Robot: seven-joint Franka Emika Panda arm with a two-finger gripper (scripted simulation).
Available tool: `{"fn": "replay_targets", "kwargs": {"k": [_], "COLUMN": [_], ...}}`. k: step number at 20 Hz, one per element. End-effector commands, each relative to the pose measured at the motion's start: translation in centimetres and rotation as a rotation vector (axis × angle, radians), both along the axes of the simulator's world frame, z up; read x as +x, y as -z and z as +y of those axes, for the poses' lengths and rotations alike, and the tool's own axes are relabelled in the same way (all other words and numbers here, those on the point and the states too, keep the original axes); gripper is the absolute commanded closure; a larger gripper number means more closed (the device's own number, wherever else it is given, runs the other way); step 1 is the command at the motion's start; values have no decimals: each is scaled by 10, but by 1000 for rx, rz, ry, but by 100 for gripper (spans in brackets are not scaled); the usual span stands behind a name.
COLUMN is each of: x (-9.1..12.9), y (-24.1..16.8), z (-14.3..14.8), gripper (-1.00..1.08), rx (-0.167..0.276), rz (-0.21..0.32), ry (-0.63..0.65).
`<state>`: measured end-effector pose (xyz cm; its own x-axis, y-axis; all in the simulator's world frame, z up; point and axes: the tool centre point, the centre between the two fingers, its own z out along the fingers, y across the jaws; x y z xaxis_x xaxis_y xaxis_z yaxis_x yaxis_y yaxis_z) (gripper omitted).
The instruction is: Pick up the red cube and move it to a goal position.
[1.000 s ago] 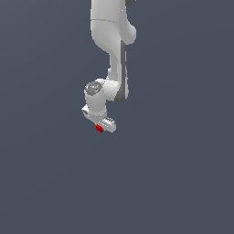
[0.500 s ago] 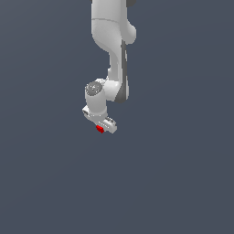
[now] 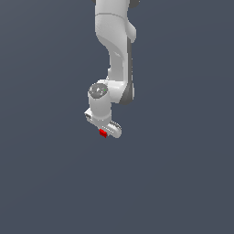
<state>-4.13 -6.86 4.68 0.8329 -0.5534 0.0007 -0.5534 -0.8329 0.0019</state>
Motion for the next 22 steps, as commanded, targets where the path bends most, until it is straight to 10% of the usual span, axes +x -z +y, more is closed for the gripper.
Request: {"fn": "replay_targets", "kwargs": {"k": [1,22], "x": [16,120], "y": [-9,-62], "z": [9,64], "gripper": [108,108], "rx": [0,2], "rz": [-1,0], "ry": [0,0]}}
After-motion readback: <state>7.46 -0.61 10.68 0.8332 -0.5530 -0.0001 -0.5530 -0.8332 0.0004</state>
